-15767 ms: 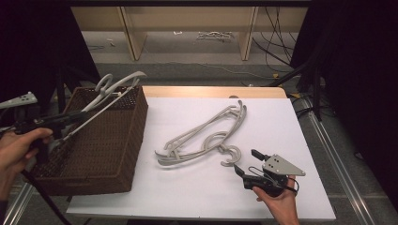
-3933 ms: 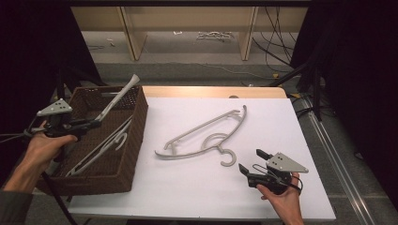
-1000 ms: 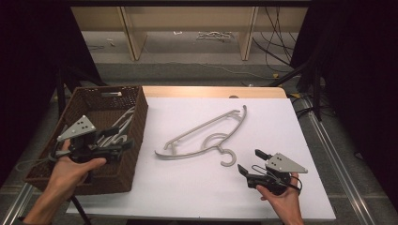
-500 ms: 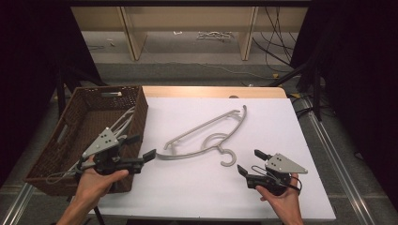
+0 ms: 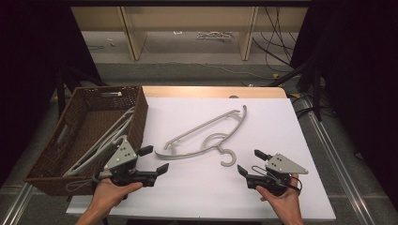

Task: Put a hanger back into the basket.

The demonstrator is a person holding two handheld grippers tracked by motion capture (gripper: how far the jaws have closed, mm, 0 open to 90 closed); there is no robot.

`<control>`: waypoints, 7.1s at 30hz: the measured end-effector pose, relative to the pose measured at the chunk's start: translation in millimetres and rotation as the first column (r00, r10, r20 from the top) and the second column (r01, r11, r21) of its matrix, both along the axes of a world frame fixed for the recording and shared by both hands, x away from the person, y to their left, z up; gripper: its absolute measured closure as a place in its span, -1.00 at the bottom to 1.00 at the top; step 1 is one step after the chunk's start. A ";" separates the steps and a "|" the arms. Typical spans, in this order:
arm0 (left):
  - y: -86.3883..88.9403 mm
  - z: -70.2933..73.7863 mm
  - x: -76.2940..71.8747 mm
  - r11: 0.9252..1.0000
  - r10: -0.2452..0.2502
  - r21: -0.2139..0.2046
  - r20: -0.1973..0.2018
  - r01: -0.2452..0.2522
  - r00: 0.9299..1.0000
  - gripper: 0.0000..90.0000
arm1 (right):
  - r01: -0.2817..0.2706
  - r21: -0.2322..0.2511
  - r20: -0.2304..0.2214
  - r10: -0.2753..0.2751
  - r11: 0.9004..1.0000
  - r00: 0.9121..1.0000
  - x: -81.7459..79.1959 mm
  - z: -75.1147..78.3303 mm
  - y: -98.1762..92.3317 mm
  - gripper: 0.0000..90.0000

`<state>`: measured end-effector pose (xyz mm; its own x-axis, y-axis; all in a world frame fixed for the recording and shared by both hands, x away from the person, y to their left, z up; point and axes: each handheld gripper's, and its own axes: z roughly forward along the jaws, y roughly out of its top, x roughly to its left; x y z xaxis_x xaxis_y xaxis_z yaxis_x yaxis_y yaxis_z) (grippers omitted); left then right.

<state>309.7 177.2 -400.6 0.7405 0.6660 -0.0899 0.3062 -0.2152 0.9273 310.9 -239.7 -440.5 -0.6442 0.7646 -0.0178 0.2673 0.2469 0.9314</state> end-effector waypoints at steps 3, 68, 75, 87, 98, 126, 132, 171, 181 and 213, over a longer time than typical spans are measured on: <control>-2.7 -4.9 0.5 1.000 0.000 0.016 -0.010 0.000 1.000 -0.60 | 0.000 0.000 0.004 0.000 1.000 1.000 0.0 -0.1 0.2 -0.56; -155.8 -44.2 109.8 0.882 -0.216 0.414 -0.068 0.225 0.974 -0.38 | 0.011 -0.011 -0.008 -0.011 1.000 1.000 -3.4 2.0 -6.1 -0.56; -163.5 -55.5 124.7 0.875 -0.207 0.428 -0.087 0.225 0.974 -0.31 | 0.012 0.007 0.009 -0.012 1.000 1.000 -1.1 0.7 -5.4 -0.56; -174.7 -65.3 137.9 0.839 -0.223 0.479 -0.133 0.259 0.966 0.00 | 0.009 0.004 0.004 -0.009 1.000 1.000 -0.7 0.2 -5.5 -0.56; -179.5 -72.8 149.1 0.828 -0.200 0.496 -0.177 0.263 0.964 0.18 | 0.004 0.008 0.001 -0.004 1.000 1.000 -0.4 0.4 -5.3 -0.56; -182.5 -69.1 165.9 0.779 -0.191 0.513 -0.351 0.359 0.917 0.79 | 0.005 0.000 0.012 -0.005 1.000 1.000 -0.1 0.7 -5.5 -0.56; -181.9 -67.3 167.0 0.774 -0.200 0.523 -0.331 0.356 0.922 0.82 | 0.003 0.021 0.008 -0.003 1.000 1.000 0.2 0.0 -4.6 -0.56; -128.3 38.0 177.7 0.968 -0.180 0.130 -0.243 0.216 0.953 0.83 | 0.007 0.010 0.034 -0.007 1.000 0.999 2.5 -0.5 -6.0 -0.56; -114.5 74.5 154.6 0.965 -0.193 0.146 -0.173 0.219 0.966 0.82 | 0.005 0.014 0.008 -0.005 1.000 1.000 0.8 -0.3 -5.1 -0.56; -0.9 122.4 126.6 0.993 -0.081 0.075 -0.112 0.090 0.990 0.82 | 0.006 0.011 0.010 -0.006 1.000 1.000 0.9 -0.8 -3.3 -0.57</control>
